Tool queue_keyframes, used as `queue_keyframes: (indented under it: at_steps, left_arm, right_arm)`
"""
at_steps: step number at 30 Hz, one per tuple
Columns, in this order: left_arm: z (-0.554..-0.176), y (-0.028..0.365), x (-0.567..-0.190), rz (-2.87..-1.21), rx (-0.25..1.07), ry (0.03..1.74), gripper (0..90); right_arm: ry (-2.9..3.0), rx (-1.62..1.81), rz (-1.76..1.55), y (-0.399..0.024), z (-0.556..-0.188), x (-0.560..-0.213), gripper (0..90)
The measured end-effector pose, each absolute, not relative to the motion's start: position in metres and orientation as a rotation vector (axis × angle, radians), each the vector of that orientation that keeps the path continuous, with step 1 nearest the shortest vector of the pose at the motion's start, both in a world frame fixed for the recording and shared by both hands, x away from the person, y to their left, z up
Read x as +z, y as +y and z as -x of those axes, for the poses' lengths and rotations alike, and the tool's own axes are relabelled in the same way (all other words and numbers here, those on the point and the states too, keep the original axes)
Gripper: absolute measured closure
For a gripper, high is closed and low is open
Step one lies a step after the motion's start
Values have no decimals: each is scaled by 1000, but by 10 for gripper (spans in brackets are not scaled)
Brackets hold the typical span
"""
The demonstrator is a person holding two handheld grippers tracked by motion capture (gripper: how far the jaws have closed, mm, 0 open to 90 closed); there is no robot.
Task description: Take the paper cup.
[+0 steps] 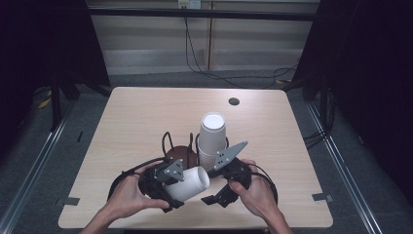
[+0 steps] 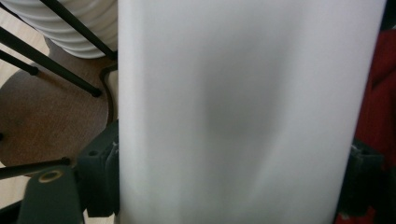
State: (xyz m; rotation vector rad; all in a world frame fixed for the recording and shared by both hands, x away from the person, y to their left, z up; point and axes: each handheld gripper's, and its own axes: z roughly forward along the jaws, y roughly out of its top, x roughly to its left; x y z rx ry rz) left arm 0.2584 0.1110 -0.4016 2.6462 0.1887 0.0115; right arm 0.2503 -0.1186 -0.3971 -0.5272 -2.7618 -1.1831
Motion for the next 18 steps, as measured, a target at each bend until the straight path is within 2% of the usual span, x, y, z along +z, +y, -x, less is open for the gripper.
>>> queue_keyframes:
  at_steps: [11, 14, 18]
  left_arm:
    - [-256, 109, -406, -2716, 16, 142, 173]
    - [-254, 109, -406, -2735, 7, 119, 173]
    - [-251, 106, -408, -2748, -6, 105, 173]
  right_arm:
    - [-2741, -1045, 499, -107, -255, -406, 170]
    - [-2726, -1027, 478, -106, -254, -404, 134]
    - [-2704, -997, 440, -101, -252, -407, 143]
